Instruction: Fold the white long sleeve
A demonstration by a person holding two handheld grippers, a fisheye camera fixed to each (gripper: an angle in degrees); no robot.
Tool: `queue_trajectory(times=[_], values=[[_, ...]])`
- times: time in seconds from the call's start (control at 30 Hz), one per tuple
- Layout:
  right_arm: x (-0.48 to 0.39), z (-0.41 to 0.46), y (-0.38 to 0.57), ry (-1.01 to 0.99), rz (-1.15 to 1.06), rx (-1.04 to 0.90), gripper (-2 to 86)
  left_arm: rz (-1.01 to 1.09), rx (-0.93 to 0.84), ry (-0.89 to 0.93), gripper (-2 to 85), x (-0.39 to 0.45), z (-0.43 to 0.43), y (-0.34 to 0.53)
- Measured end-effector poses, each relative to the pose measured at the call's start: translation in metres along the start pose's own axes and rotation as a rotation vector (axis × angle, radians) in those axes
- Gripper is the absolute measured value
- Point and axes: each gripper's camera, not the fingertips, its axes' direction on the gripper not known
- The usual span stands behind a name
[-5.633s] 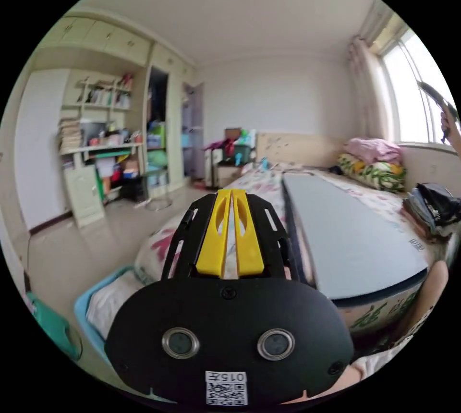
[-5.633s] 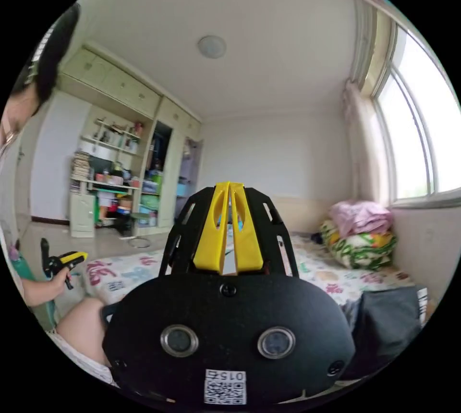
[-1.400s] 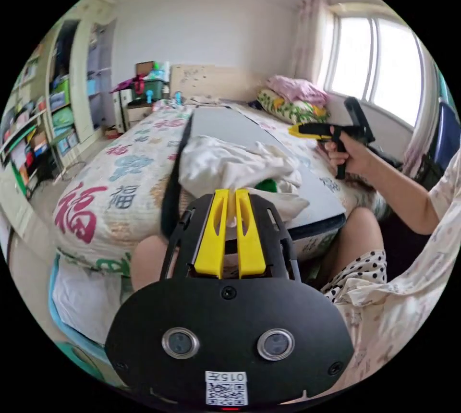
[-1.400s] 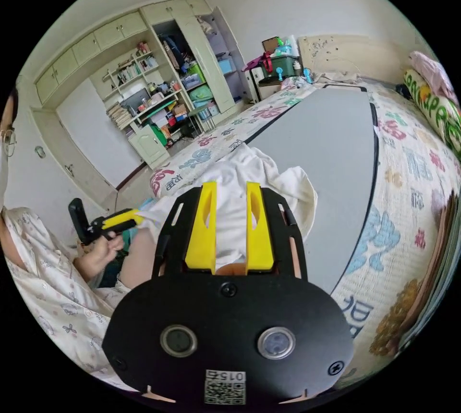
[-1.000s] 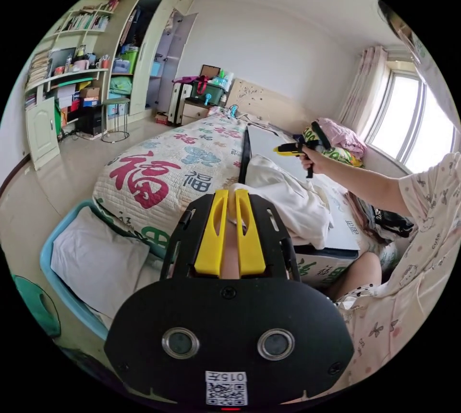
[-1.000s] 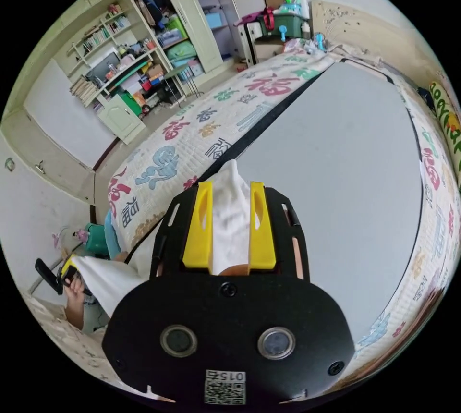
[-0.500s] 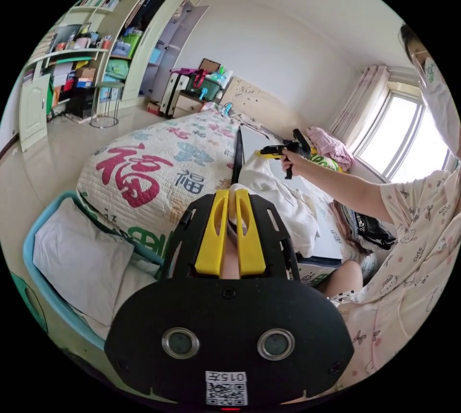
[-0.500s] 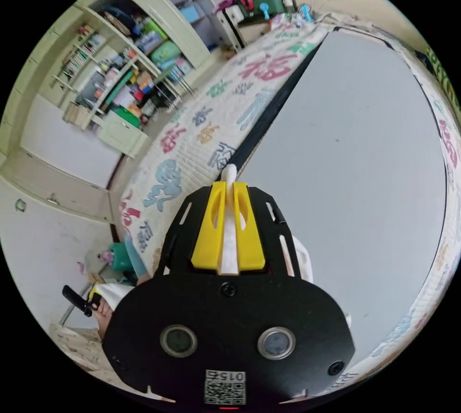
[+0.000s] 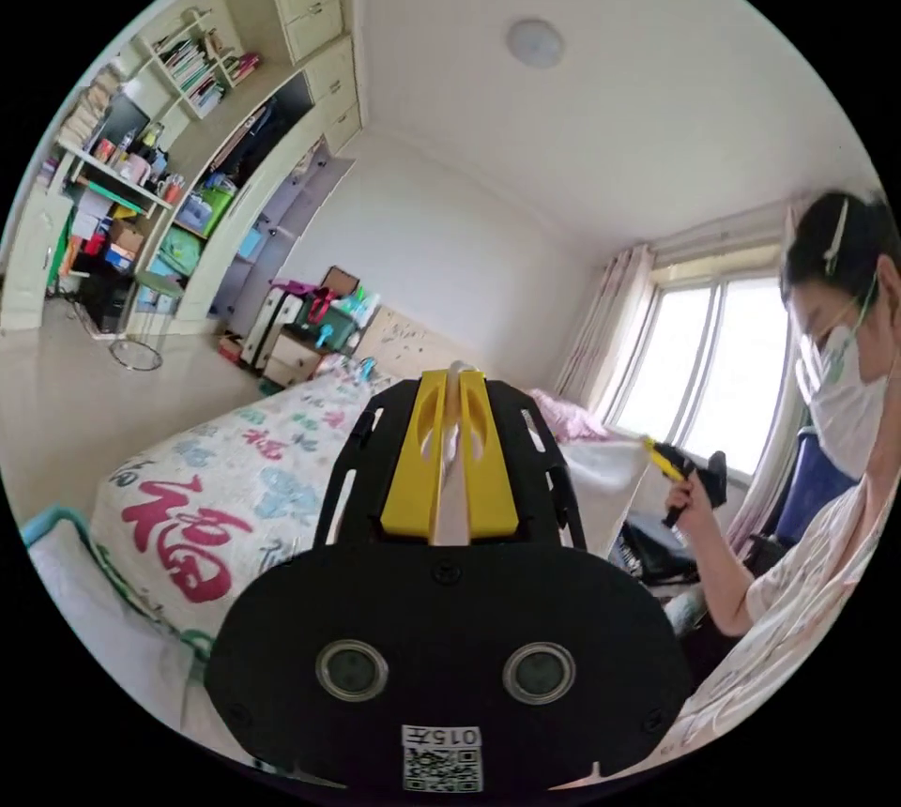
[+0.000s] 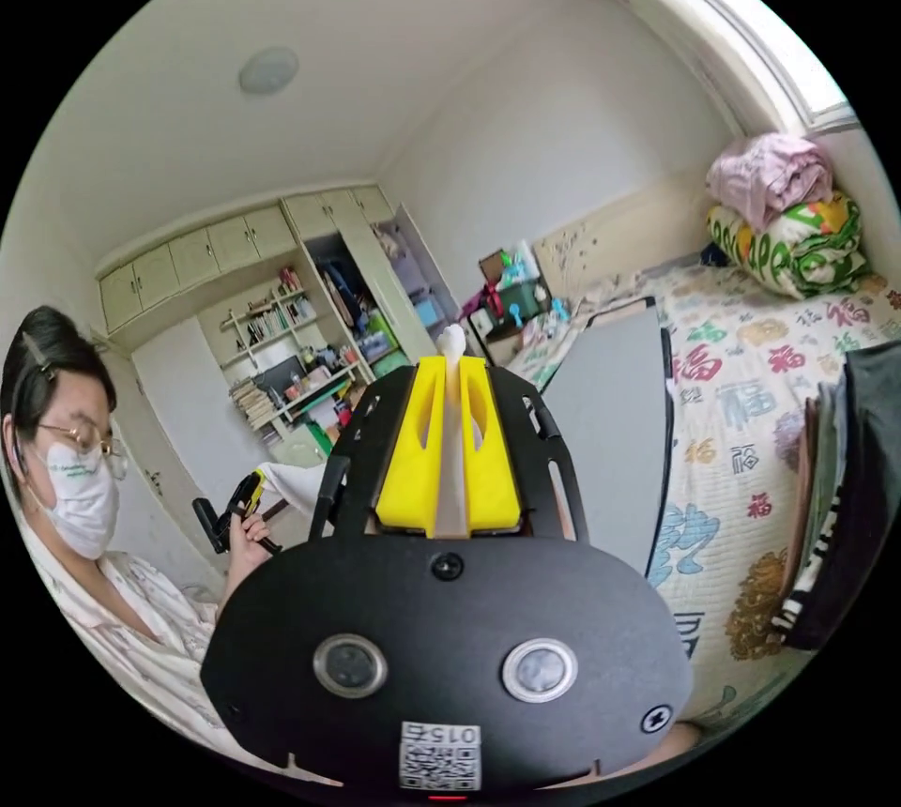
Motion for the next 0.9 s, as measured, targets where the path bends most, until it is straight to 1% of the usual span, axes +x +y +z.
queue_trajectory(times=[0.1, 0.2, 0.3, 0.43, 0.57, 0.63, 0.7, 0.73, 0.8, 0.83, 0.87, 0.9], values=[[-0.036, -0.060, -0.004, -0.001, -0.038, 0.076, 1.3, 0.030, 0.062, 0.055, -0.1, 0.014, -0.004, -0.007], [-0.057, -0.095, -0.013, -0.022, -0.041, 0.110, 1.4, 0.032, 0.100, 0.135, -0.1, 0.021, -0.006, -0.011], [-0.069, -0.109, -0.027, -0.048, -0.035, 0.126, 1.4, 0.025, 0.126, 0.180, -0.1, 0.019, -0.004, -0.015], [-0.070, -0.101, -0.047, -0.045, -0.036, 0.128, 1.5, 0.015, 0.146, 0.162, -0.1, 0.006, 0.011, -0.018], [-0.034, -0.051, -0.063, 0.043, 0.041, 0.102, 1.8, 0.035, 0.106, 0.041, 0.0, -0.015, 0.071, -0.009], [-0.005, -0.014, -0.068, 0.114, 0.084, 0.064, 2.1, 0.040, 0.050, -0.012, 0.1, -0.030, 0.115, 0.001], [0.054, 0.052, -0.073, 0.225, 0.170, -0.017, 2.8, 0.006, -0.092, -0.104, 0.4, -0.063, 0.186, 0.023], [0.069, 0.071, -0.074, 0.258, 0.172, -0.047, 3.1, 0.012, -0.136, -0.136, 0.6, -0.070, 0.205, 0.030], [0.134, 0.140, -0.070, 0.381, 0.201, -0.185, 4.6, 0.004, -0.286, -0.248, 1.6, -0.098, 0.270, 0.059], [0.148, 0.151, -0.068, 0.411, 0.212, -0.206, 4.9, 0.010, -0.328, -0.267, 1.9, -0.103, 0.284, 0.066], [0.170, 0.164, -0.065, 0.446, 0.254, -0.257, 5.5, 0.026, -0.413, -0.305, 3.1, -0.112, 0.309, 0.080], [0.183, 0.167, -0.062, 0.419, 0.279, -0.293, 6.3, 0.051, -0.506, -0.319, 5.0, -0.119, 0.331, 0.094]])
